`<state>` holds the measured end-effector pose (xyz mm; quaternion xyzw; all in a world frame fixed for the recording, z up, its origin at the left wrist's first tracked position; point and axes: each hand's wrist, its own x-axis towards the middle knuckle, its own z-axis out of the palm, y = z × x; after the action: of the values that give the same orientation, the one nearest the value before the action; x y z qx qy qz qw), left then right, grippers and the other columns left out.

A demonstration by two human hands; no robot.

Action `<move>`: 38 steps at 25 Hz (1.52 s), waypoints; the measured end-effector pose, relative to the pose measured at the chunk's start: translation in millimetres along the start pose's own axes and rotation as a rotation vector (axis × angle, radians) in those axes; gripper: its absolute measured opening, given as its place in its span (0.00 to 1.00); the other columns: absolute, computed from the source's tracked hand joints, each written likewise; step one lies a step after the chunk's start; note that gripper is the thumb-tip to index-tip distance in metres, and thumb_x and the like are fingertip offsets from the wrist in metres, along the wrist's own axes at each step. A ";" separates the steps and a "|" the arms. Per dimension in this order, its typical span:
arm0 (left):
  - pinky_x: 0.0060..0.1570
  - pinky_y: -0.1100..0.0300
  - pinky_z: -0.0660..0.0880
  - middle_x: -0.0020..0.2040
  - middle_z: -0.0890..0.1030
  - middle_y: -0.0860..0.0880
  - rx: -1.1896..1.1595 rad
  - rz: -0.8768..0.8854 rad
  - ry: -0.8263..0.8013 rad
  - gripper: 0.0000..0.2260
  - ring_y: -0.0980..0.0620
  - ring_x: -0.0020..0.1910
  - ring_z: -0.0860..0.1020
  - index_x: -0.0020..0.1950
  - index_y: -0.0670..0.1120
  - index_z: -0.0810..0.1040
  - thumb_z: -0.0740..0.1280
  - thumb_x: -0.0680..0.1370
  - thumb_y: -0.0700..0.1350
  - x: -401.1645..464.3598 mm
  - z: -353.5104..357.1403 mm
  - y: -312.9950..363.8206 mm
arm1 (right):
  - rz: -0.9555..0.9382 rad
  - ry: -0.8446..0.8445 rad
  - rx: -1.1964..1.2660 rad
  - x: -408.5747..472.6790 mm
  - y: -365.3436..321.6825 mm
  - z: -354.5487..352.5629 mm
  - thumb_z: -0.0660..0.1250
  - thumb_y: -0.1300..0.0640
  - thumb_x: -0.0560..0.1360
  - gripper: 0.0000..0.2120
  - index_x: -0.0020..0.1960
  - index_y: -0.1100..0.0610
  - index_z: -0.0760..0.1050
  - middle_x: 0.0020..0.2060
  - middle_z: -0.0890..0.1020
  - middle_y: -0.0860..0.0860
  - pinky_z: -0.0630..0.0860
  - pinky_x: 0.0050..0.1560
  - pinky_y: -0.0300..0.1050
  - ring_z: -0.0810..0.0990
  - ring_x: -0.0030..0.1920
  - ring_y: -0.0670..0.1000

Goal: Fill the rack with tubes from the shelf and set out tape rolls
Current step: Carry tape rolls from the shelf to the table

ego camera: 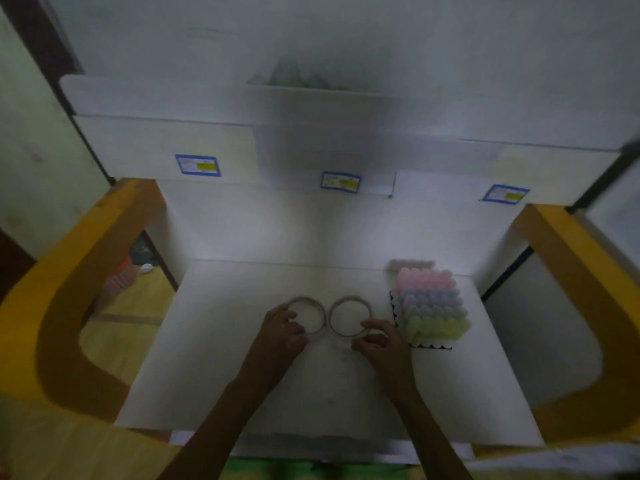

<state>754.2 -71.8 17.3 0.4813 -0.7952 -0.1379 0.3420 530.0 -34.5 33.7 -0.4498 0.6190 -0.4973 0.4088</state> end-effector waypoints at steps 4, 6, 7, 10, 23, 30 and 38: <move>0.65 0.50 0.70 0.68 0.71 0.46 -0.112 -0.324 -0.221 0.17 0.48 0.68 0.70 0.63 0.50 0.75 0.68 0.74 0.50 0.9 12.7 -16.1 | 0.025 0.009 -0.085 9.7 6.4 0.7 0.75 0.69 0.67 0.14 0.48 0.56 0.78 0.35 0.83 0.50 0.78 0.37 0.38 0.82 0.35 0.45; 0.64 0.53 0.71 0.65 0.74 0.46 -0.118 -0.296 -0.169 0.11 0.47 0.65 0.70 0.55 0.56 0.78 0.66 0.74 0.53 -3.2 14.7 -21.4 | 0.037 -0.004 -0.108 12.6 9.2 0.4 0.74 0.69 0.68 0.14 0.47 0.54 0.78 0.34 0.82 0.54 0.76 0.34 0.37 0.81 0.32 0.46; 0.62 0.55 0.70 0.61 0.76 0.44 -0.095 -0.253 -0.139 0.09 0.47 0.63 0.71 0.50 0.53 0.79 0.65 0.74 0.54 -4.4 14.1 -22.4 | 0.045 0.000 -0.115 14.1 10.1 1.1 0.74 0.69 0.68 0.13 0.47 0.55 0.78 0.34 0.82 0.54 0.76 0.33 0.37 0.80 0.31 0.47; 0.59 0.56 0.68 0.55 0.78 0.42 0.012 -0.143 -0.084 0.15 0.48 0.60 0.69 0.44 0.45 0.80 0.63 0.73 0.55 -1.1 13.8 -21.4 | 0.055 0.015 -0.162 20.2 12.4 3.1 0.74 0.68 0.68 0.13 0.47 0.55 0.78 0.33 0.82 0.52 0.76 0.32 0.40 0.79 0.28 0.47; 0.54 0.59 0.70 0.51 0.80 0.43 0.068 -0.090 -0.017 0.16 0.48 0.56 0.70 0.47 0.43 0.81 0.64 0.68 0.53 -3.1 -10.6 -16.8 | -0.204 0.051 -0.491 7.2 12.9 5.4 0.74 0.66 0.67 0.14 0.51 0.56 0.79 0.49 0.77 0.44 0.75 0.47 0.40 0.80 0.46 0.51; 0.59 0.53 0.69 0.59 0.77 0.43 0.116 0.119 -0.064 0.24 0.45 0.60 0.71 0.60 0.43 0.75 0.63 0.68 0.55 21.2 -15.4 37.5 | -0.189 0.022 -0.547 -31.2 -22.0 -45.4 0.74 0.55 0.72 0.25 0.65 0.49 0.69 0.53 0.74 0.43 0.71 0.41 0.28 0.76 0.46 0.41; 0.54 0.53 0.75 0.60 0.77 0.46 0.007 0.408 -0.173 0.24 0.50 0.60 0.71 0.63 0.46 0.75 0.63 0.69 0.55 13.8 41.8 171.1 | -0.276 0.213 -0.709 -121.9 -27.5 -171.4 0.61 0.38 0.74 0.26 0.68 0.47 0.69 0.66 0.72 0.43 0.71 0.60 0.36 0.71 0.64 0.45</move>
<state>606.9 -2.9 86.4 0.2979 -0.9029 -0.1039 0.2918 402.5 122.7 97.2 -0.5880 0.7250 -0.3469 0.0911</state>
